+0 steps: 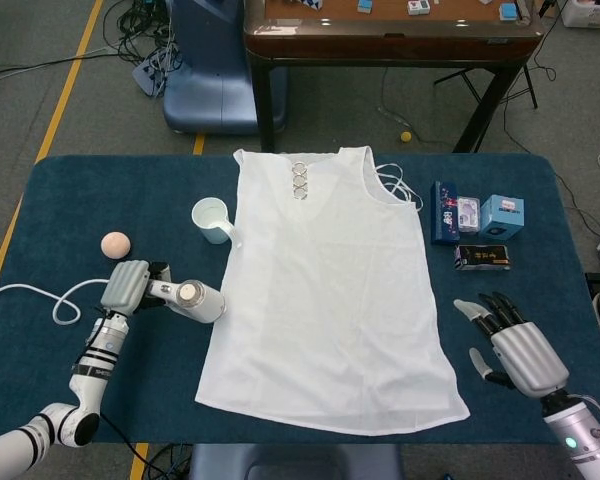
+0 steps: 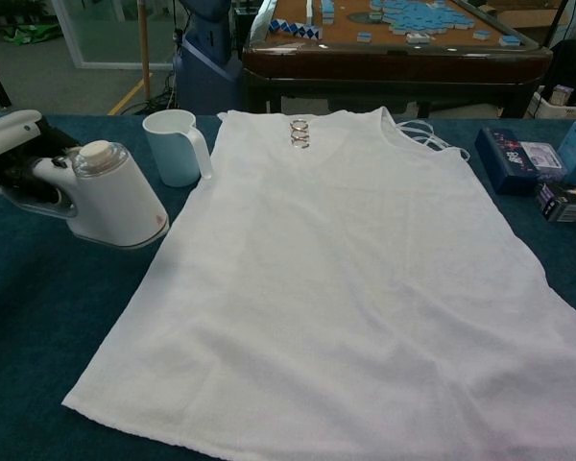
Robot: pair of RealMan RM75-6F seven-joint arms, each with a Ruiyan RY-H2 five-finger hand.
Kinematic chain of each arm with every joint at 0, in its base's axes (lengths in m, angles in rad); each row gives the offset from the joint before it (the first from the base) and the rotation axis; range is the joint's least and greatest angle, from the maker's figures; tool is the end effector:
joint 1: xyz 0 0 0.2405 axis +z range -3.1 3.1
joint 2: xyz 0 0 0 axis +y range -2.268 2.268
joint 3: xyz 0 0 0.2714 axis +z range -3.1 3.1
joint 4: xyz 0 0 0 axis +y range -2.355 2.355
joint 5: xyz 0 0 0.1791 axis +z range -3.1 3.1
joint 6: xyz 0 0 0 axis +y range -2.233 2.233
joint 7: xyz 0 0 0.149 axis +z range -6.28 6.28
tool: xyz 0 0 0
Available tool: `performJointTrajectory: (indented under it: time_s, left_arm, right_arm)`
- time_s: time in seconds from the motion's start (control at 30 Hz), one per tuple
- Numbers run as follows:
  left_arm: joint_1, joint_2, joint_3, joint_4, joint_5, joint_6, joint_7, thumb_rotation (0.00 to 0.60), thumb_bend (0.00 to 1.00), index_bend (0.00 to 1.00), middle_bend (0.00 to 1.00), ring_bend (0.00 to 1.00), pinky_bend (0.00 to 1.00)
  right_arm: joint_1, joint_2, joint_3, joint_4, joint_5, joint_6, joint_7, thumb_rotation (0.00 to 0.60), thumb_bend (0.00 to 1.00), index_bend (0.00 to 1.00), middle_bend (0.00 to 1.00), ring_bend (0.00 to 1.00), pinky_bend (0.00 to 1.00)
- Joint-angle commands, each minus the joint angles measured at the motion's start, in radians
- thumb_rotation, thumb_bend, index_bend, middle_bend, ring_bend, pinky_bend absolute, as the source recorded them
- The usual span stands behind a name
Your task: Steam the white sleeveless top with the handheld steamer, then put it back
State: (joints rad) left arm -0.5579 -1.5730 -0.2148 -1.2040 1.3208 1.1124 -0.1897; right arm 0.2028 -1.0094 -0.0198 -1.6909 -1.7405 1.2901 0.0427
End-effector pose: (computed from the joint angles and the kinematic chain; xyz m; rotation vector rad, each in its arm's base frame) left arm -0.2392 0.3529 0.0553 -1.4966 -1.1248 -1.1918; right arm -0.2697 -0.1951 0.1731 1.8094 -0.9090 0.9068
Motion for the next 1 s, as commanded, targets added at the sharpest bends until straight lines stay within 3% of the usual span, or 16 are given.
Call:
performJointTrajectory:
  time_s: [0.03, 0.23, 0.57, 1.0]
  left_arm:
    - [-0.012, 0.027, -0.013, -0.110, -0.024, -0.001, 0.091, 0.600, 0.20, 0.94, 0.88, 0.74, 0.74]
    - [-0.044, 0.026, -0.020, -0.217, -0.056, -0.029, 0.201, 0.600, 0.20, 0.94, 0.87, 0.74, 0.74]
    - [-0.100, -0.037, -0.032, -0.238, -0.090, -0.059, 0.287, 0.600, 0.20, 0.94, 0.87, 0.74, 0.74]
    - [-0.164, -0.147, -0.042, -0.151, -0.139, -0.095, 0.341, 0.600, 0.20, 0.94, 0.87, 0.74, 0.74]
  right_arm:
    - [0.055, -0.017, -0.026, -0.003, -0.039, -0.075, 0.007, 0.600, 0.85, 0.00, 0.12, 0.06, 0.05]
    - [0.123, -0.057, -0.046, 0.001, -0.051, -0.182, 0.008, 0.600, 1.00, 0.00, 0.10, 0.03, 0.05]
    - [0.174, -0.144, -0.072, 0.067, -0.046, -0.247, 0.028, 0.600, 1.00, 0.00, 0.10, 0.03, 0.05]
    - [0.241, -0.259, -0.094, 0.173, -0.019, -0.309, 0.169, 0.600, 1.00, 0.00, 0.10, 0.03, 0.05]
